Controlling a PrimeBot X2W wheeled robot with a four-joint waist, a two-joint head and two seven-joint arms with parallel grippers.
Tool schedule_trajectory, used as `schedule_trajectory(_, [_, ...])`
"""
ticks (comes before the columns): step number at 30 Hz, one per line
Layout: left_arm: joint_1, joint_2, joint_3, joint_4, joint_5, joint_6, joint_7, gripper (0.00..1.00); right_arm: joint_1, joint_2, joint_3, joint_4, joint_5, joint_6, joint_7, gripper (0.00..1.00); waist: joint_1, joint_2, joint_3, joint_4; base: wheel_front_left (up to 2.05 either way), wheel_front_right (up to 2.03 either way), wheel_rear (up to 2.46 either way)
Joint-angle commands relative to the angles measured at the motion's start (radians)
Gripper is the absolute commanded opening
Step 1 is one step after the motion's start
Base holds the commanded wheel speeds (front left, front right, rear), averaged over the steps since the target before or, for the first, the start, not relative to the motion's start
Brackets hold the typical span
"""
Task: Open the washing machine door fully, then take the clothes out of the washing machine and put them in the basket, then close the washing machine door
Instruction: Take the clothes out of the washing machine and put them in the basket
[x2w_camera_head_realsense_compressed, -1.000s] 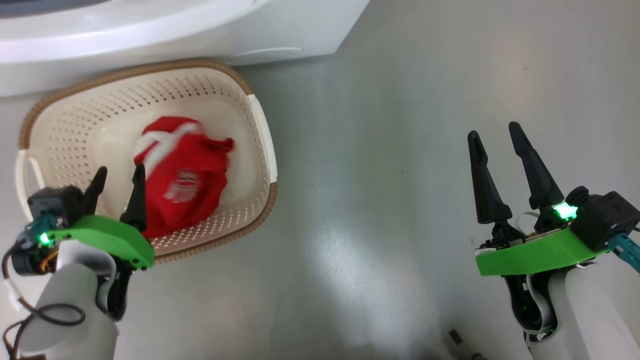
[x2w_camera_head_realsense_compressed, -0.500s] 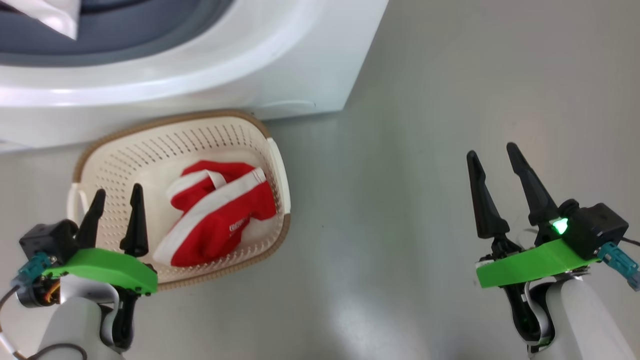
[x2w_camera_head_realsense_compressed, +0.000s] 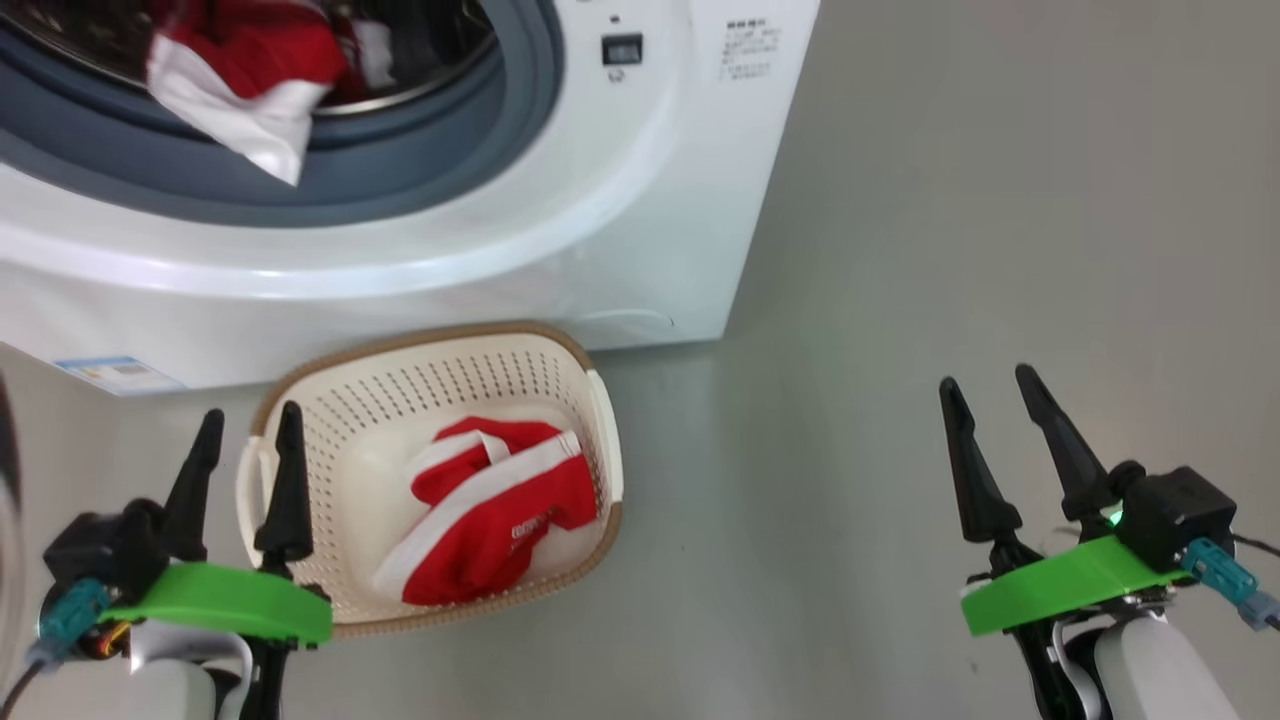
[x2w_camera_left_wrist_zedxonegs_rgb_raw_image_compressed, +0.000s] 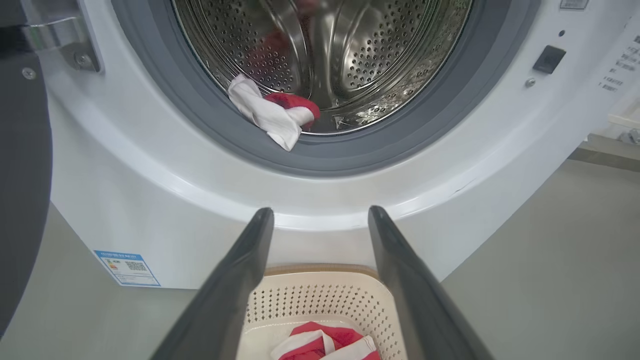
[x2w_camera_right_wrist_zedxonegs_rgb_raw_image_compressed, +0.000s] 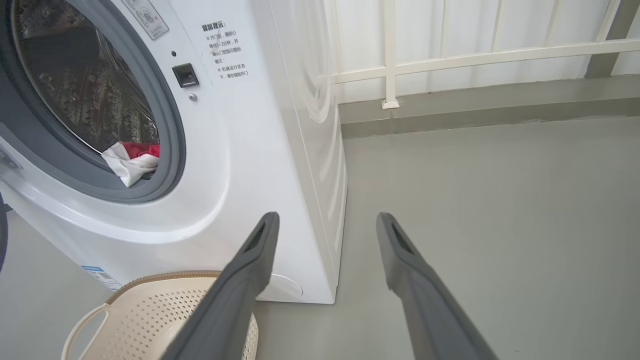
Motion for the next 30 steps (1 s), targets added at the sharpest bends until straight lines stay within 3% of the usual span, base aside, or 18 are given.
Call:
schedule_trajectory(1, [0.026, 0.026, 0.032, -0.039, 0.013, 0.001, -0.005, 1.0, 0.018, -0.003, 0.016, -0.018, -0.007, 0.008, -0.006, 1.0, 0.0, 0.0, -0.062, 0.03, 0.0, 0.0, 0.0])
schedule_trajectory(20, [0.273, 0.013, 0.076, -0.281, 0.075, 0.001, -0.005, 1.0, 0.161, -0.003, -0.026, -0.02, 0.004, 0.008, -0.006, 1.0, 0.0, 0.0, -0.222, 0.045, 0.0, 0.0, 0.0])
schedule_trajectory(30, [0.402, -0.033, 0.114, -0.373, 0.107, 0.001, -0.005, 1.0, 0.221, -0.003, -0.041, -0.026, 0.009, 0.008, -0.006, 1.0, 0.0, 0.0, -0.255, 0.037, 0.0, 0.0, 0.0])
